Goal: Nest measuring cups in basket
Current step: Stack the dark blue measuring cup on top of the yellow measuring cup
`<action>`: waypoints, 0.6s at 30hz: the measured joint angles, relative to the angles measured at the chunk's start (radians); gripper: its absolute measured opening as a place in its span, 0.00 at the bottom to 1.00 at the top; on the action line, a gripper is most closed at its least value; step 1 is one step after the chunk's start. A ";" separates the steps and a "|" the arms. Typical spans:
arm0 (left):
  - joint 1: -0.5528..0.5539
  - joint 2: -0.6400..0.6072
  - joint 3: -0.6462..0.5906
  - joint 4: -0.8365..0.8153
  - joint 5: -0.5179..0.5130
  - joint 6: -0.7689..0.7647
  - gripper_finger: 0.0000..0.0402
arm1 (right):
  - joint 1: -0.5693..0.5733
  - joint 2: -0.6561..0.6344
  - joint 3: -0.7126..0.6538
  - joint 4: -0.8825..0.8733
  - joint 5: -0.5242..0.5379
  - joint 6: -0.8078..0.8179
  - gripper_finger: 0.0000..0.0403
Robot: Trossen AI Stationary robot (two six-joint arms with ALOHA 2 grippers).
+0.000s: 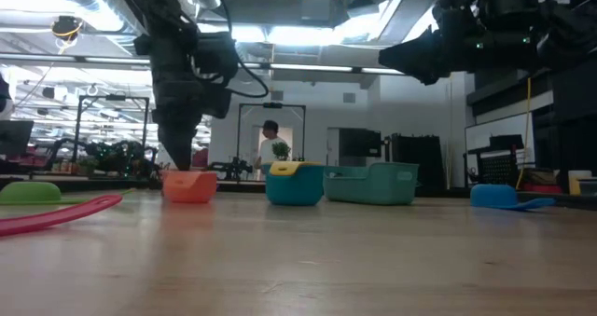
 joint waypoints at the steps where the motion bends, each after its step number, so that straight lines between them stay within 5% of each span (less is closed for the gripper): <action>1: 0.000 0.000 0.000 0.006 0.000 -0.001 0.27 | 0.000 0.000 0.000 0.000 0.000 0.000 0.43; 10: 0.005 0.000 0.025 0.045 -0.001 -0.024 0.36 | 0.000 0.000 0.000 0.000 0.000 0.000 0.43; 18: 0.076 -0.001 0.246 0.034 -0.100 0.090 0.36 | 0.000 0.000 0.000 0.000 0.000 0.000 0.43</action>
